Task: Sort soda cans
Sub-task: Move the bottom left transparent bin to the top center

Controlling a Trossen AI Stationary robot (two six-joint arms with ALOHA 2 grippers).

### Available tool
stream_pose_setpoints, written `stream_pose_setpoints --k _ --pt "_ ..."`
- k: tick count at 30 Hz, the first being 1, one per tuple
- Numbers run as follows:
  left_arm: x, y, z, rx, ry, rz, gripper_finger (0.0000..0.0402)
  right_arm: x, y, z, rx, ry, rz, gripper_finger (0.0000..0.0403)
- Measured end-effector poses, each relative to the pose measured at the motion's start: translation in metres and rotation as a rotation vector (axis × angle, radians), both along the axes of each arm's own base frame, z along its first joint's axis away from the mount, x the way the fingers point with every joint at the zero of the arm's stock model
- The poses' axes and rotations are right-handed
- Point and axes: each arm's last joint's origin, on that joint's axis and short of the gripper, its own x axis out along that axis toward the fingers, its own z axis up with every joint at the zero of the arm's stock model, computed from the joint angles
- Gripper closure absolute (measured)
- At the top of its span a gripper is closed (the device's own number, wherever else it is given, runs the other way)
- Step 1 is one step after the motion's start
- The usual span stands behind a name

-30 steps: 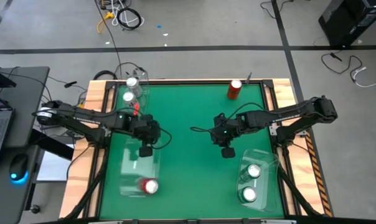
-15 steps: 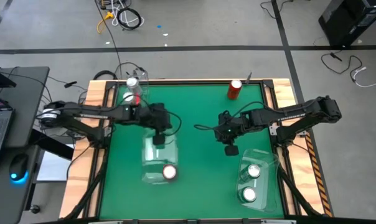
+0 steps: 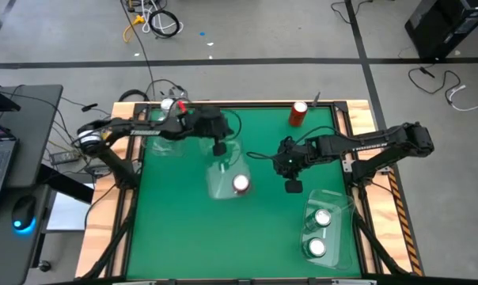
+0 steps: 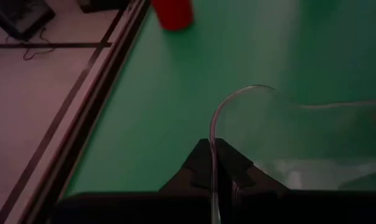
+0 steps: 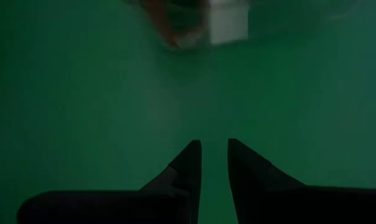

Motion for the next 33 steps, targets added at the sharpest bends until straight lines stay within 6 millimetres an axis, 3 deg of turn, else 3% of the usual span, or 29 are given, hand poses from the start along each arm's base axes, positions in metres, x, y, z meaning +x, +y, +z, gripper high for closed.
stream_pose_setpoints --k 16,27,33 --pt "0.038 0.108 -0.008 0.058 0.095 -0.072 0.0401 -0.001 -0.013 0.0 0.005 0.004 -0.061 0.0337" --pt "0.043 0.156 -0.01 0.047 0.164 -0.12 0.0401 0.0 -0.013 0.0 0.01 -0.002 -0.069 0.0337" --pt "0.035 0.17 -0.002 0.076 0.133 -0.123 0.0401 0.001 -0.014 0.0 0.01 -0.009 -0.073 0.0337"
